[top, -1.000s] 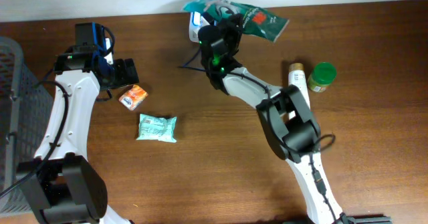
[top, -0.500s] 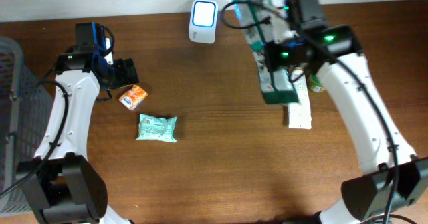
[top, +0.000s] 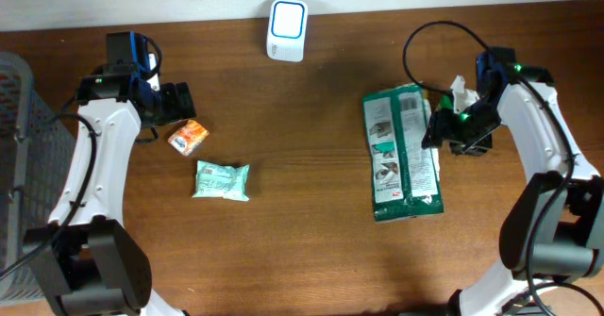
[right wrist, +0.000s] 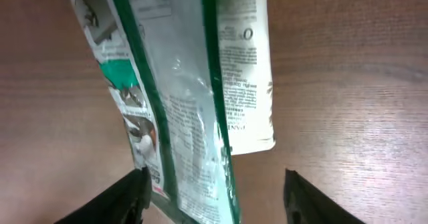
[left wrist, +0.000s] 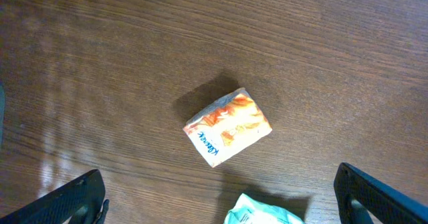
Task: Scan the item barcode
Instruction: 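Reach to the pale green sachet and grasp it with right gripper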
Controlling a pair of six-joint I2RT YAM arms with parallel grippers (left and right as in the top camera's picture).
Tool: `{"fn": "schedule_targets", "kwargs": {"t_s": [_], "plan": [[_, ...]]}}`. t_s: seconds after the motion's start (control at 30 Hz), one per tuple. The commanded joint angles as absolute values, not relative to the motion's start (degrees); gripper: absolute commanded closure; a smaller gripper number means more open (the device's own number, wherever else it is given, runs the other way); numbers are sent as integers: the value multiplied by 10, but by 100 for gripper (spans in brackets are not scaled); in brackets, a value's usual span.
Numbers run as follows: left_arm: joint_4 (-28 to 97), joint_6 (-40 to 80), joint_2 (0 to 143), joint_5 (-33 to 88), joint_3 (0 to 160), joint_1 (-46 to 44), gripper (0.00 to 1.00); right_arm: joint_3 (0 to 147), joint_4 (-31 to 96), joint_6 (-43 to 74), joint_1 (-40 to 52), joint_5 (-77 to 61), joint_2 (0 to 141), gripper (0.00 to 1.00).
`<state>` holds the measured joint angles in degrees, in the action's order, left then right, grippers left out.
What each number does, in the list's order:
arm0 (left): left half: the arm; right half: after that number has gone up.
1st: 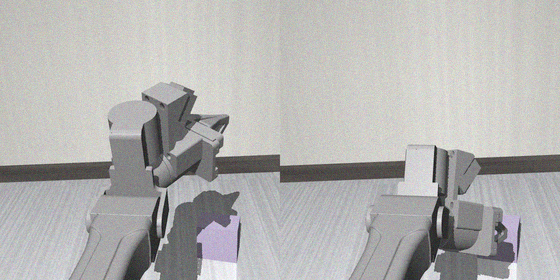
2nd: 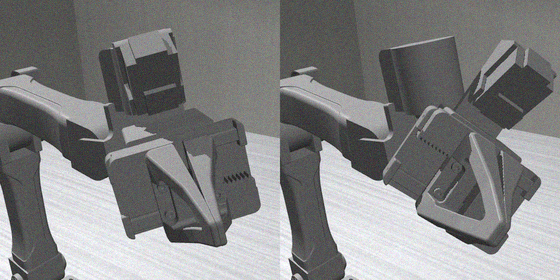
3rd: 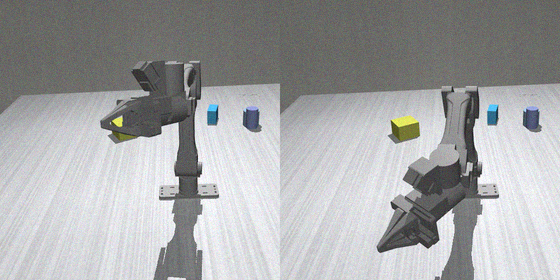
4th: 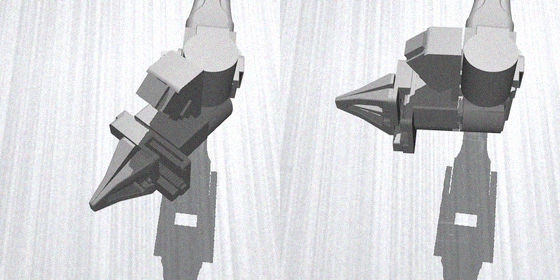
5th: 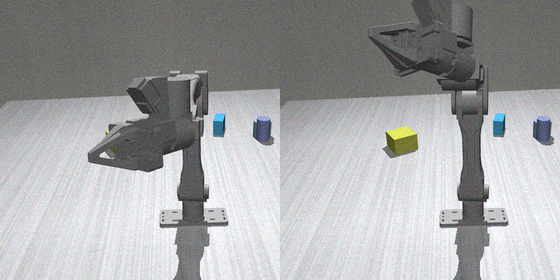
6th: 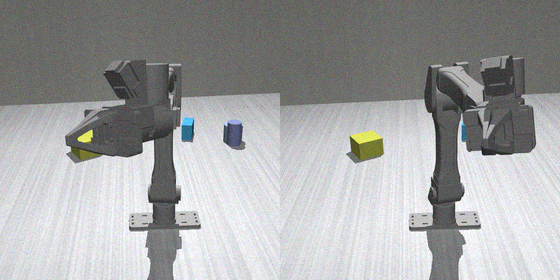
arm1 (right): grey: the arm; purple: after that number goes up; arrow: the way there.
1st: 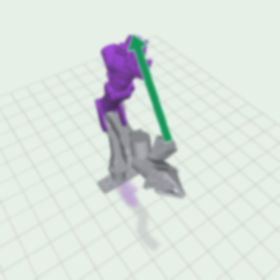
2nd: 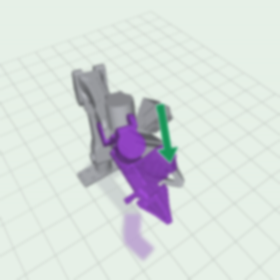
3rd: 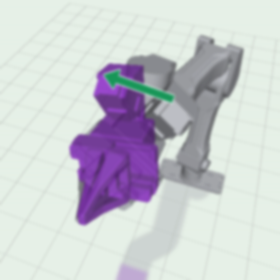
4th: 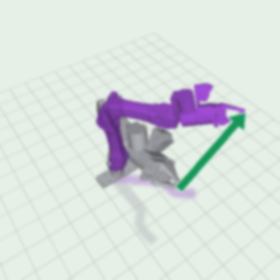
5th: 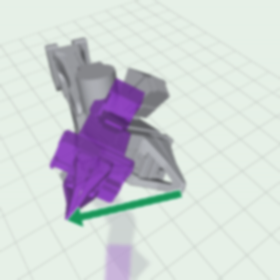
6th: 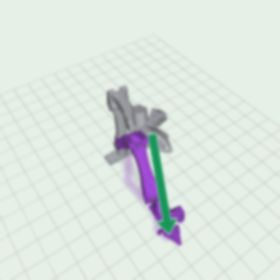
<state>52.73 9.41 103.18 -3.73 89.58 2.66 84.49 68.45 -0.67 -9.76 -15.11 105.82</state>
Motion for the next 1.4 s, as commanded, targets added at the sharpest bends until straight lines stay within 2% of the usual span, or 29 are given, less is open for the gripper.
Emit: {"fn": "schedule_targets", "kwargs": {"t_s": [0.0, 0.13, 0.4, 0.53, 0.67, 0.8, 0.93, 1.0, 1.03, 1.17, 1.3, 1.37], "plan": [[526, 91, 1025, -43, 902, 28, 1, 923, 708, -11, -71, -185, 1055, 36], [526, 91, 1025, -43, 902, 28, 1, 928, 626, 4, 23, -354, 1055, 36], [526, 91, 1025, -43, 902, 28, 1, 786, 329, 258, 270, -353, 1101, 37], [526, 91, 1025, -43, 902, 28, 1, 752, 227, 323, 358, -294, 1132, 37], [526, 91, 1025, -43, 902, 28, 1, 752, 138, 322, 403, -286, 1167, 38], [526, 91, 1025, -43, 902, 28, 1, 752, 71, 323, 427, -265, 1210, 48], [526, 91, 1025, -43, 901, 28, 1, 752, 60, 350, 427, -265, 1227, 56], [526, 91, 1025, -43, 902, 28, 1, 752, 60, 350, 427, -265, 1227, 70], [526, 91, 1025, -43, 901, 28, 1, 752, 62, 350, 426, -269, 1227, 96], [526, 91, 1025, -43, 902, 28, 1, 752, 123, 308, 384, -312, 1185, 96], [526, 91, 1025, -43, 902, 28, 1, 752, 248, 206, 338, -263, 1106, 96], [526, 91, 1025, -43, 902, 28, 1, 752, 269, 186, 330, -261, 1095, 96]]}}
